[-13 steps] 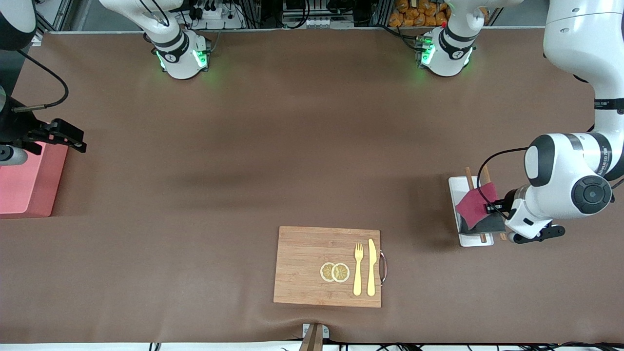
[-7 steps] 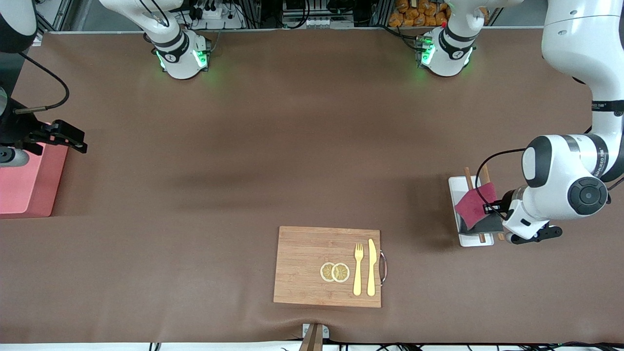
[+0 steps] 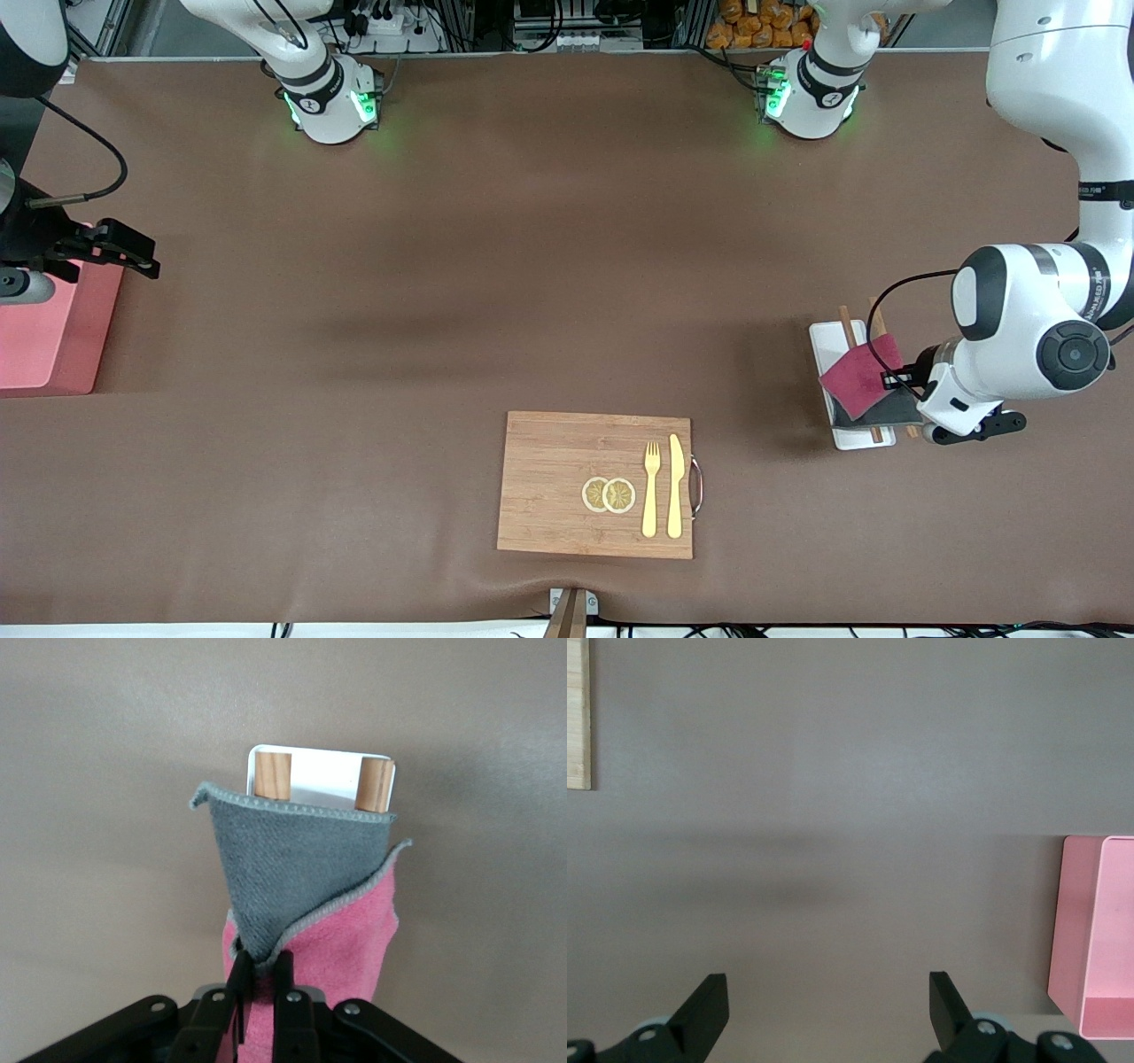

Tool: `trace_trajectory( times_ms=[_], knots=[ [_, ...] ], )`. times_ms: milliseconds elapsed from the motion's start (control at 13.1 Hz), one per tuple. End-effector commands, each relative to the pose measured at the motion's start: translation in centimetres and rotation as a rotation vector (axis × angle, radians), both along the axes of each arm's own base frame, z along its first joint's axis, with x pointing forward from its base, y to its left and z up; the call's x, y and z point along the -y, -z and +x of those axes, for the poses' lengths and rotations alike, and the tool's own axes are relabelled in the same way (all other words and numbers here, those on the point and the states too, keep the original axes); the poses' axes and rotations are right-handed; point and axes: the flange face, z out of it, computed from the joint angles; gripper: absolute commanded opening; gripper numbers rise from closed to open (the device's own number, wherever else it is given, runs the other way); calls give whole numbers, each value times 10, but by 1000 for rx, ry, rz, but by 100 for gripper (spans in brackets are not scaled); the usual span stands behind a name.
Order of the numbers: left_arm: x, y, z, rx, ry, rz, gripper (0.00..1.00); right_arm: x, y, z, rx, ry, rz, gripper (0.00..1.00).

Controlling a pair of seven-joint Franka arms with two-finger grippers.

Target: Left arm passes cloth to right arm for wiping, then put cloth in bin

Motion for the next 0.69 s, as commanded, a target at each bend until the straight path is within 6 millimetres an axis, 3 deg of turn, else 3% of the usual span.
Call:
trace_trajectory(
  times_ms=[0, 229, 382, 535, 611],
  knots=[
    [1, 0, -1, 3, 6, -14, 14, -7, -11, -2, 9, -9, 19, 100],
    [2, 1, -1, 1, 7, -15, 0, -16, -11, -8, -27, 107, 81, 100],
    [3, -2, -2, 0, 10, -15, 0, -21, -10, -12, -60, 138, 80, 100],
    [12, -26, -4, 18, 22, -22, 0, -25, -8, -13, -70, 149, 77, 100],
    [28, -41, -7, 22, 40, -36, 0, -25, -7, -13, -71, 147, 77, 100]
  ],
)
